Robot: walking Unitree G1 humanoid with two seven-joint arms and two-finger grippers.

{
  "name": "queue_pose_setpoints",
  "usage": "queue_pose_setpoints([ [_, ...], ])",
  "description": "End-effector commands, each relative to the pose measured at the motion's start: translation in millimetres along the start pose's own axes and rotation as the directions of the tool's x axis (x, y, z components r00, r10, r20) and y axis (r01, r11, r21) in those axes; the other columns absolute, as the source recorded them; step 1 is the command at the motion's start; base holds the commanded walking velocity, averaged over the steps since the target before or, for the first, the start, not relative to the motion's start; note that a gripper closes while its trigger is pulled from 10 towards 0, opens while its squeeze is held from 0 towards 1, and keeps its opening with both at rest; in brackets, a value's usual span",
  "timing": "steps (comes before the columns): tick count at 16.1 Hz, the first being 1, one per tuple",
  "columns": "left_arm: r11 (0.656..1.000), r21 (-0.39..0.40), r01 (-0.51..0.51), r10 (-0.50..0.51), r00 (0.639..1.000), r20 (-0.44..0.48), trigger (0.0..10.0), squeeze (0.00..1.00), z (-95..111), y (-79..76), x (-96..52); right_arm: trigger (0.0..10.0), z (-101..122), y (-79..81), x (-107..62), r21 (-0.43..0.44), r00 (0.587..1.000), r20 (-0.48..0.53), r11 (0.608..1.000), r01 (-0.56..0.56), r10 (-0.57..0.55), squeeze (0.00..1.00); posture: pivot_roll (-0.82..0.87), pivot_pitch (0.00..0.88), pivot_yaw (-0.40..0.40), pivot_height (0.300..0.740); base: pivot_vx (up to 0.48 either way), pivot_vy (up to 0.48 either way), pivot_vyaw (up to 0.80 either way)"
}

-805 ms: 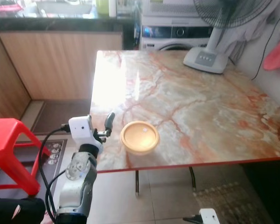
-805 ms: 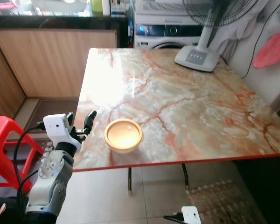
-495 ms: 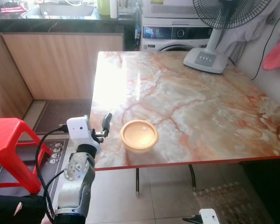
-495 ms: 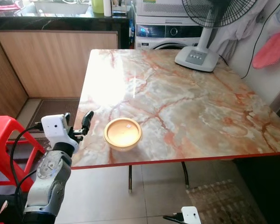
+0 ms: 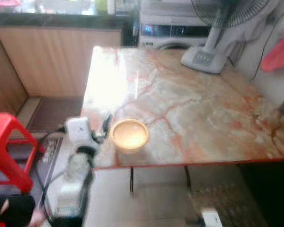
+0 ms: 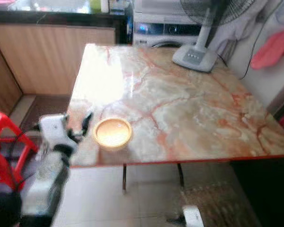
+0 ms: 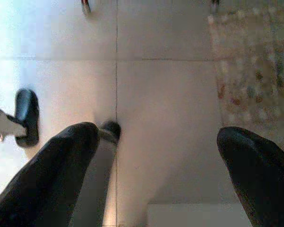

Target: Restocking fridge

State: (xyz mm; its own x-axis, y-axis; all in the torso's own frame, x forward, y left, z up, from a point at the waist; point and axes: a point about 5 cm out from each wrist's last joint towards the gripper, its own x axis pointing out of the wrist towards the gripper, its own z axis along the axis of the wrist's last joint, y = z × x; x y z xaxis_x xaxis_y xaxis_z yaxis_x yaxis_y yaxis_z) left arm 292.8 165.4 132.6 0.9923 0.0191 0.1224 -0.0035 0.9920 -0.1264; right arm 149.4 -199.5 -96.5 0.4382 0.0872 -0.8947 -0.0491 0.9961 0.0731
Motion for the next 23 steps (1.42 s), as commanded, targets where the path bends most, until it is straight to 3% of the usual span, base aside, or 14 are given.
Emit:
queue_pose_setpoints([
  [1,0.998,-0.013,0.054,-0.053,0.998,0.02,10.0,0.0,3.1,-15.5,2.4,10.0,-7.4,-7.1,-2.5,0.011,1.0,-0.017,1.0,0.017,-0.017,0.0,0.11,0.0,-0.062,0.74,0.0,0.0,0.0],
  [6,0.998,-0.046,0.04,-0.039,0.999,0.018,10.0,0.0,1.5,-13.4,0.1,10.0,-7.1,-7.1,-2.5,0.01,1.0,-0.016,1.0,0.016,-0.016,0.0,0.11,0.0,-0.063,0.74,0.0,0.0,0.0],
  [12,0.998,-0.06,-0.032,0.034,0.999,0.027,10.0,0.0,4.0,2.9,-7.0,10.0,-7.2,-6.8,-2.5,0.011,1.0,-0.016,1.0,0.015,-0.014,0.0,0.11,0.0,-0.061,0.74,0.0,0.0,0.0],
  [17,0.999,-0.029,-0.037,0.037,0.999,0.02,10.0,0.0,3.1,4.0,-2.5,10.0,-7.2,-6.9,-2.5,0.011,1.0,-0.015,1.0,0.015,-0.015,0.0,0.11,0.0,-0.062,0.74,0.0,0.27,0.0],
  [23,0.994,-0.098,-0.041,0.037,0.998,-0.049,10.0,0.0,-5.7,4.8,6.1,10.0,-7.4,-7.1,-2.6,0.006,1.0,-0.017,1.0,0.014,-0.014,0.0,0.11,0.0,-0.065,0.74,0.0,0.0,0.0],
])
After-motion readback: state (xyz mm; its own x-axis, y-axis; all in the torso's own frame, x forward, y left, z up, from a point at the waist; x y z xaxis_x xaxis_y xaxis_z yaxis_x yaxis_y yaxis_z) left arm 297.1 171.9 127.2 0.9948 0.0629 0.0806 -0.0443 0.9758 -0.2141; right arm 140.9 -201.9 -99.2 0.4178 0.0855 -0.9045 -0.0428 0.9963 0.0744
